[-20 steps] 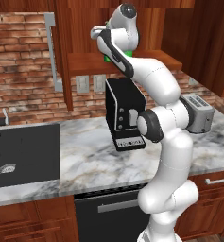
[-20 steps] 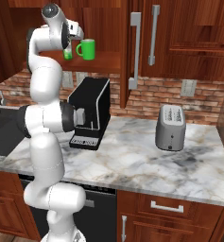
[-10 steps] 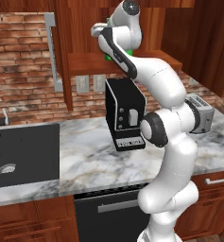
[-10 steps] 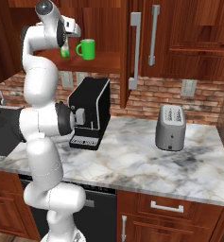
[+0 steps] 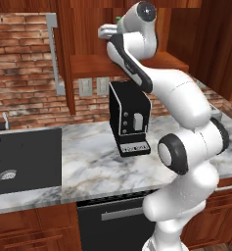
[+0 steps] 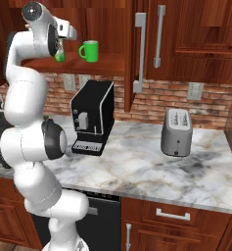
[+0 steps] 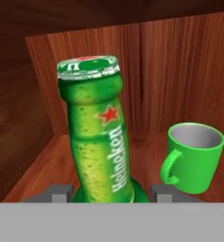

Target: Open the cabinet directly in front. Then move the beer and the mug to the dining counter with the jar on it.

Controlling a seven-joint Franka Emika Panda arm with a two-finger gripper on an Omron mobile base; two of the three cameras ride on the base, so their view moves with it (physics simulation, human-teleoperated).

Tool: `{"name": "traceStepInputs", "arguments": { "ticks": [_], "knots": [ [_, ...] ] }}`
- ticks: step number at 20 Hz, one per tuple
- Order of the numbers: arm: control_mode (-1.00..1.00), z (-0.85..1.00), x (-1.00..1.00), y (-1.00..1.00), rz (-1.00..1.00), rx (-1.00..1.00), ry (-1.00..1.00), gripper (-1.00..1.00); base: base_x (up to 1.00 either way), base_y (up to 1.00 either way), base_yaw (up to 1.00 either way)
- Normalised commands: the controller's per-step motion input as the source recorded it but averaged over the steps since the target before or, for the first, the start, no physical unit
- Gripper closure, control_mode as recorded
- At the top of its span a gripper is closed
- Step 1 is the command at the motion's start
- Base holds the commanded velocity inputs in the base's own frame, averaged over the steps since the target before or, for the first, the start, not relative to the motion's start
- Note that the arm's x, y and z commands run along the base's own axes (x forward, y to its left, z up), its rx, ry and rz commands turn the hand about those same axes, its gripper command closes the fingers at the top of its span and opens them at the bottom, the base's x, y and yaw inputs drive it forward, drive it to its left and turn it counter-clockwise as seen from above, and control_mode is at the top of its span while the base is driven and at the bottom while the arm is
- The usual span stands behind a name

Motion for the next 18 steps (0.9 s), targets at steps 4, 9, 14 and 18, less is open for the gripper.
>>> {"name": "traceStepInputs", "arguments": {
  "ticks": [4, 9, 14, 18],
  "knots": [
    [-1.0, 0.0, -1.0, -0.24, 0.04, 0.1, -0.09, 1.0, 0.0, 0.0, 0.0],
    [-1.0, 0.0, -1.0, -0.26, 0.06, 0.06, 0.0, 1.0, 0.0, 0.0, 0.0],
    [-1.0, -0.31, -1.0, -0.05, 0.13, 0.0, 0.03, 1.0, 0.0, 0.0, 0.0],
    [-1.0, -0.49, -1.0, 0.0, 0.15, 0.0, 0.09, 1.0, 0.0, 0.0, 0.0]
  ]
}}
